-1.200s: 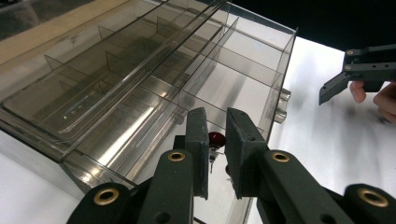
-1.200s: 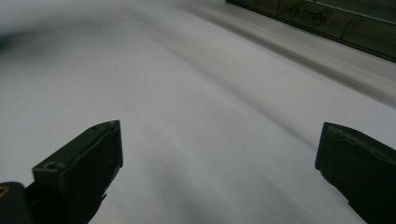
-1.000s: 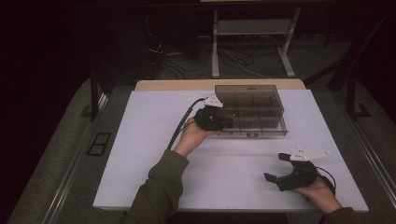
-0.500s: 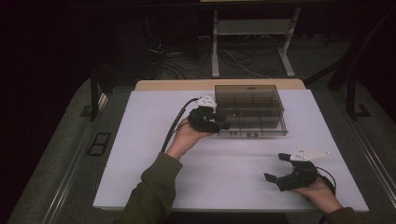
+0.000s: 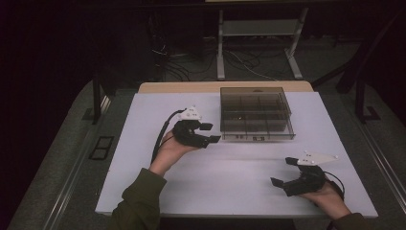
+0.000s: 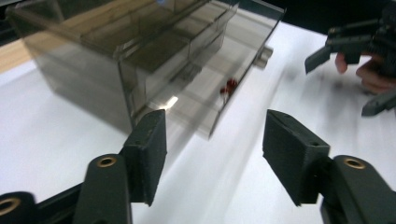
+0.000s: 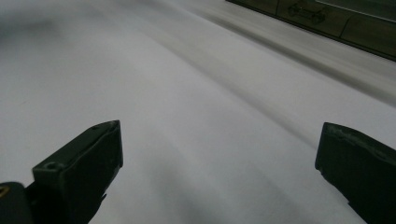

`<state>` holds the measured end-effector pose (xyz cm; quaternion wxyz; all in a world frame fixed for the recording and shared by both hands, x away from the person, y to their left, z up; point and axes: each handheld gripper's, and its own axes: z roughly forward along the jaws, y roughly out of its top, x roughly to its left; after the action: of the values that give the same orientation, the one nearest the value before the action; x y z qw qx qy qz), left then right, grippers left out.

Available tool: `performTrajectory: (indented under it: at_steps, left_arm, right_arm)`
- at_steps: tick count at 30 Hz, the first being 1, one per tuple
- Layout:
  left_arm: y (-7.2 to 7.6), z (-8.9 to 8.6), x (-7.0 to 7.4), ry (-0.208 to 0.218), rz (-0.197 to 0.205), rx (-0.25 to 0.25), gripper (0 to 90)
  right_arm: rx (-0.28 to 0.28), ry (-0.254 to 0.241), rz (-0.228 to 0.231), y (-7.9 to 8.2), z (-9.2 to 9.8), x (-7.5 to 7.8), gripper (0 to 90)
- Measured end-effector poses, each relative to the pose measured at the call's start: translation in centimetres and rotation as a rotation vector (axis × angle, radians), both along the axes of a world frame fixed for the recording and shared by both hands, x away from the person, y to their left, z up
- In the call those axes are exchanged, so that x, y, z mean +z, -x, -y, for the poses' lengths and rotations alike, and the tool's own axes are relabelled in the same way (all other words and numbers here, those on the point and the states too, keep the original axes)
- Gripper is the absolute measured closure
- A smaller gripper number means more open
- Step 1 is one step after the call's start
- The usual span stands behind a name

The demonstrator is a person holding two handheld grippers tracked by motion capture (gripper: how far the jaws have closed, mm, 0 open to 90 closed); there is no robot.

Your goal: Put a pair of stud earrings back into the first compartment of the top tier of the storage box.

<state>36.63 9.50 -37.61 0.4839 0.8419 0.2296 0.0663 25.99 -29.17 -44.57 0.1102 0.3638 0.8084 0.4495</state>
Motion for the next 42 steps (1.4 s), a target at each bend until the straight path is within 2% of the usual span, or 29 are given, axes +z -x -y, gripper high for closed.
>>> performTrajectory:
  at_steps: [5,15,21,25,36,42]
  left_arm:
    - [1.3,-1.9,-0.8,0.016,0.003,0.045,33.6]
    - [3.9,-4.8,-2.2,0.024,0.025,0.092,24.2]
    - [5.2,-5.7,-3.0,0.004,0.034,0.129,14.9]
    - [5.8,-6.2,-3.5,0.004,0.04,0.146,12.1]
    - [7.4,-7.2,-4.6,0.002,0.032,0.16,0.0]
    - [7.7,-7.5,-5.0,-0.022,0.037,0.157,0.0]
  right_arm:
    - [0.001,0.002,0.008,0.0,0.0,0.0,0.4]
    - [0.0,0.003,0.009,0.0,0.0,0.0,0.4]
    - [0.003,0.003,0.009,0.0,0.0,0.0,0.4]
    - [0.003,0.003,0.006,0.0,0.0,0.0,0.4]
    - [0.001,0.005,0.004,0.0,0.0,0.0,0.4]
    - [0.001,0.006,0.005,0.0,0.0,-0.1,0.4]
